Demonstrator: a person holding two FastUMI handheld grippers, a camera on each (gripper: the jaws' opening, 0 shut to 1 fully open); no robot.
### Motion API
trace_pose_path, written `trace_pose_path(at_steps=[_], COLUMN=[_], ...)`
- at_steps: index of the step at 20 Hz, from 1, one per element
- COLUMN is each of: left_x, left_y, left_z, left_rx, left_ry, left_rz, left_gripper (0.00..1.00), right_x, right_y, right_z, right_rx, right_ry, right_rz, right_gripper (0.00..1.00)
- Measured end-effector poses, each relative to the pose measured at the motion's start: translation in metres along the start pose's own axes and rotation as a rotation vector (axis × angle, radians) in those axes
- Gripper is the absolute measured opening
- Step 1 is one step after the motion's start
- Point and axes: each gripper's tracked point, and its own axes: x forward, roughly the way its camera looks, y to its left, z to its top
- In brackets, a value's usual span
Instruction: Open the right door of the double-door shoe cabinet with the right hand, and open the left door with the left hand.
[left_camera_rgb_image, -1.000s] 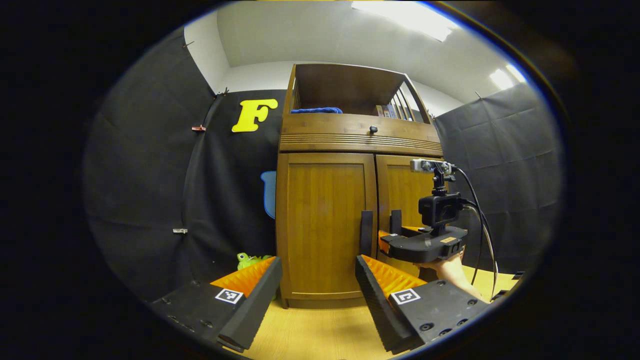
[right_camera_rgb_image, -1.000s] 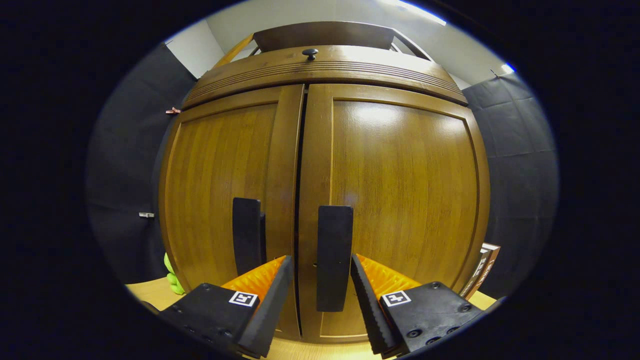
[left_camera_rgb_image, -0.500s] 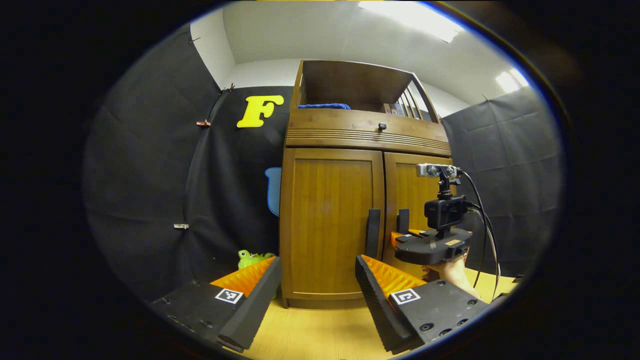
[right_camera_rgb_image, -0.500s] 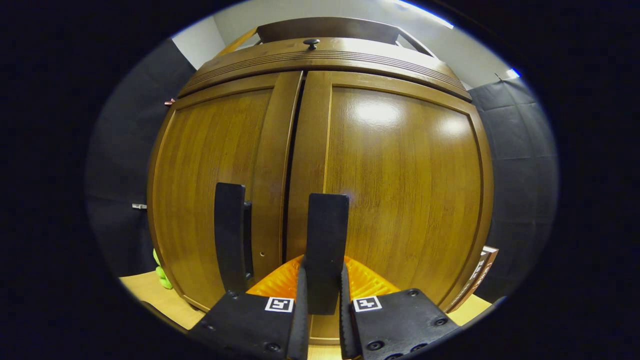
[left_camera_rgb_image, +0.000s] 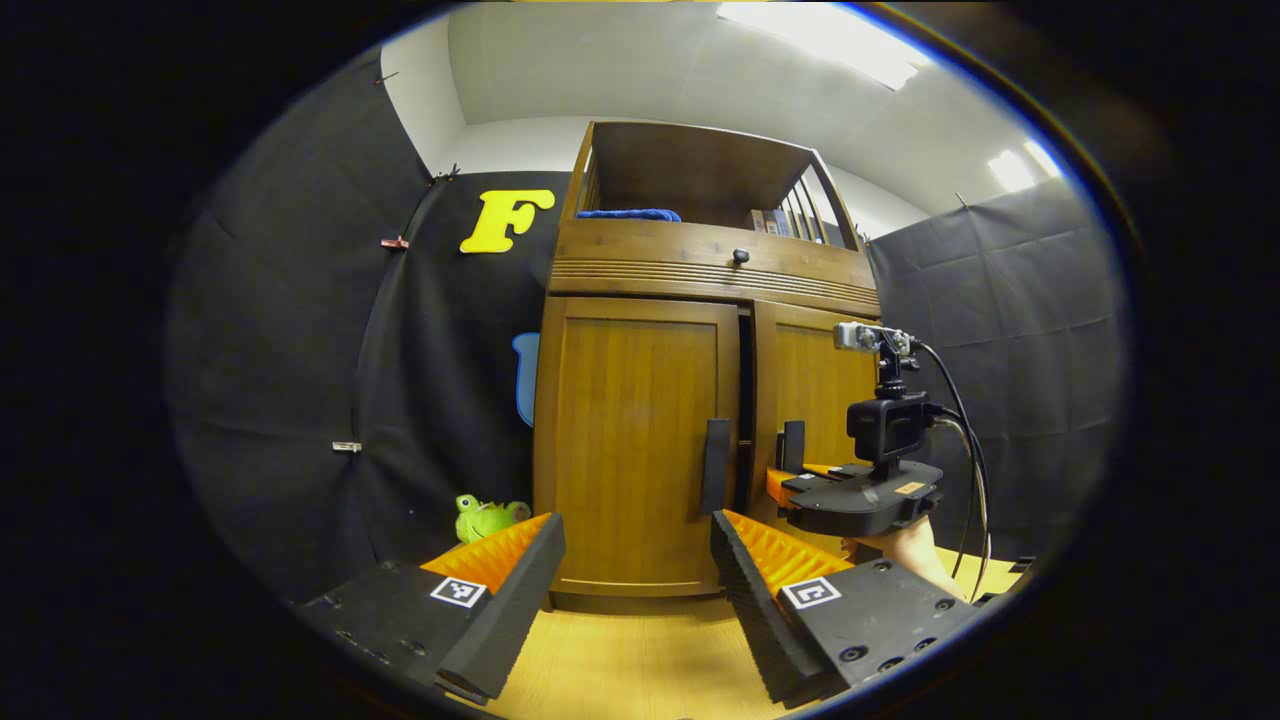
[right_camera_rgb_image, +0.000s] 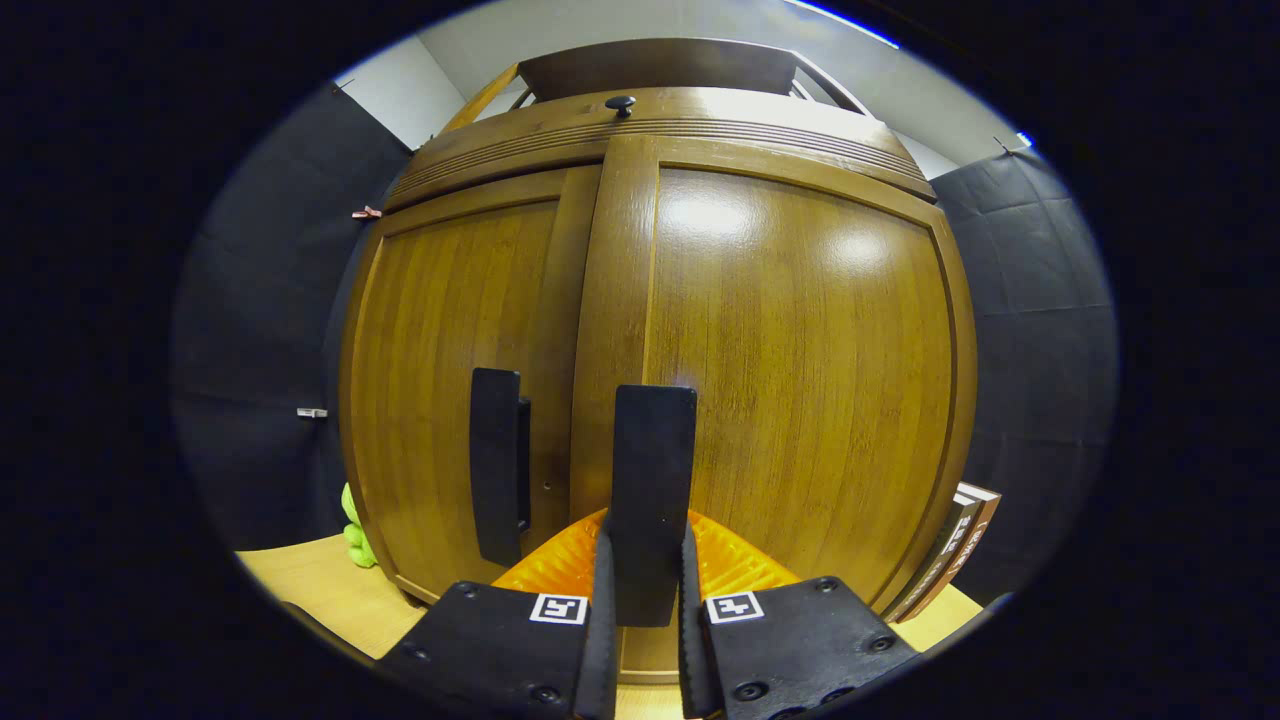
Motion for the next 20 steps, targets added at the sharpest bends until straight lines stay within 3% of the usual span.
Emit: trace_pose_path(at_steps=[3, 4, 5, 7, 17, 19, 20], left_x=[-0.003, -0.002, -0.001, 0.001, 0.003, 0.006, 0.007], left_y=[-0.011, -0.015, -0.017, -0.022, -0.043, -0.053, -0.058], left_z=[0.000, 0.000, 0.000, -0.006, -0.009, -0.011, -0.011], left_rx=[0.002, 0.003, 0.002, -0.002, -0.046, -0.049, -0.049], left_ry=[0.004, 0.004, 0.007, 0.023, 0.036, 0.043, 0.046], left_rz=[-0.019, -0.026, -0.030, -0.041, -0.057, -0.070, -0.077], left_gripper=[0.92, 0.87, 0.92, 0.92, 0.92, 0.92, 0.87], right_x=[-0.013, -0.022, -0.028, -0.040, -0.097, -0.113, -0.119], right_y=[-0.002, -0.003, -0.005, -0.008, -0.031, -0.041, -0.046], right_z=[0.000, 0.001, 0.002, 0.004, 0.009, 0.011, 0.010], right_rx=[0.006, 0.010, 0.012, 0.017, 0.017, 0.024, 0.021], right_ry=[0.001, -0.002, -0.005, -0.008, -0.021, -0.025, -0.025], right_rz=[0.022, 0.030, 0.038, 0.052, 0.113, 0.116, 0.118], right_gripper=[0.24, 0.24, 0.24, 0.29, 0.29, 0.28, 0.24])
